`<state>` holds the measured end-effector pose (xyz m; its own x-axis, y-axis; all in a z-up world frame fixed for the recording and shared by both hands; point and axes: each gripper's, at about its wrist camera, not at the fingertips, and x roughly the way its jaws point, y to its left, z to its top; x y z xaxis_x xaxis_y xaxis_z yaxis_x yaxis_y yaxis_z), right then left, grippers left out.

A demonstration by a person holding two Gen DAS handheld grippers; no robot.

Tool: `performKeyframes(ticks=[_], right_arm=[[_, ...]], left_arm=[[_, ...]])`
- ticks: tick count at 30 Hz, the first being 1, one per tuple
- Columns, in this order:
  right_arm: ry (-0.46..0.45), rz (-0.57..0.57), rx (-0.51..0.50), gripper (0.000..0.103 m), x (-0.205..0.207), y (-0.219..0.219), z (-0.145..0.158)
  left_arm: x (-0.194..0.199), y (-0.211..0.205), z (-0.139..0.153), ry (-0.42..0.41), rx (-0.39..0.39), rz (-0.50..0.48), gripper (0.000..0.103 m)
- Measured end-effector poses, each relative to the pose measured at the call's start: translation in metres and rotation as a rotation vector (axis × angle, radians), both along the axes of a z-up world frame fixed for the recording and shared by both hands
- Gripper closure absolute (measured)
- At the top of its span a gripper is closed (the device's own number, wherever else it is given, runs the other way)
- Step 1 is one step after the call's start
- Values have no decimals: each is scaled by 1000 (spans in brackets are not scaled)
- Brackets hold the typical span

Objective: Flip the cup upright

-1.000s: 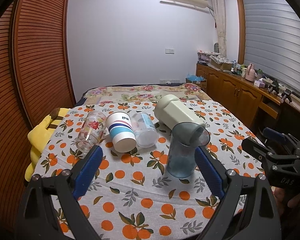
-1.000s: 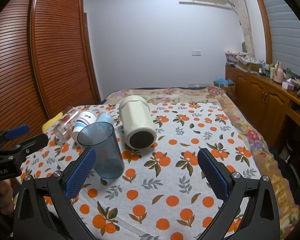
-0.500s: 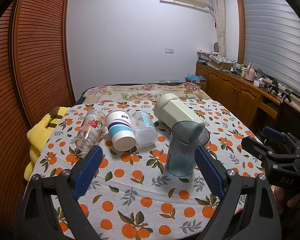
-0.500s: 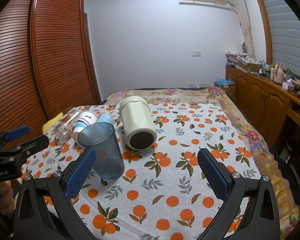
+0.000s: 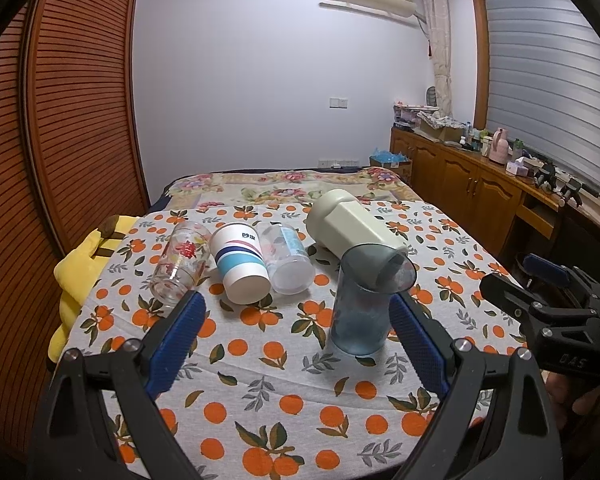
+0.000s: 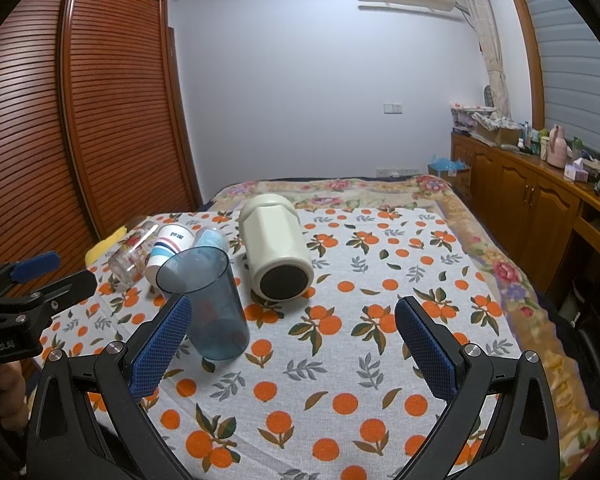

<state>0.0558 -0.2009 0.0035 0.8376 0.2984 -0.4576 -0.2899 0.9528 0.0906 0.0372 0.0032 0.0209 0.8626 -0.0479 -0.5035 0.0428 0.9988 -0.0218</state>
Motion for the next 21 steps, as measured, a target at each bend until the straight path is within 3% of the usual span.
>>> performKeyframes(ticks=[21], right_arm=[[-5, 0, -3, 0, 0, 1, 2]], left_arm=[[0, -3, 2, -6, 0, -1, 9]])
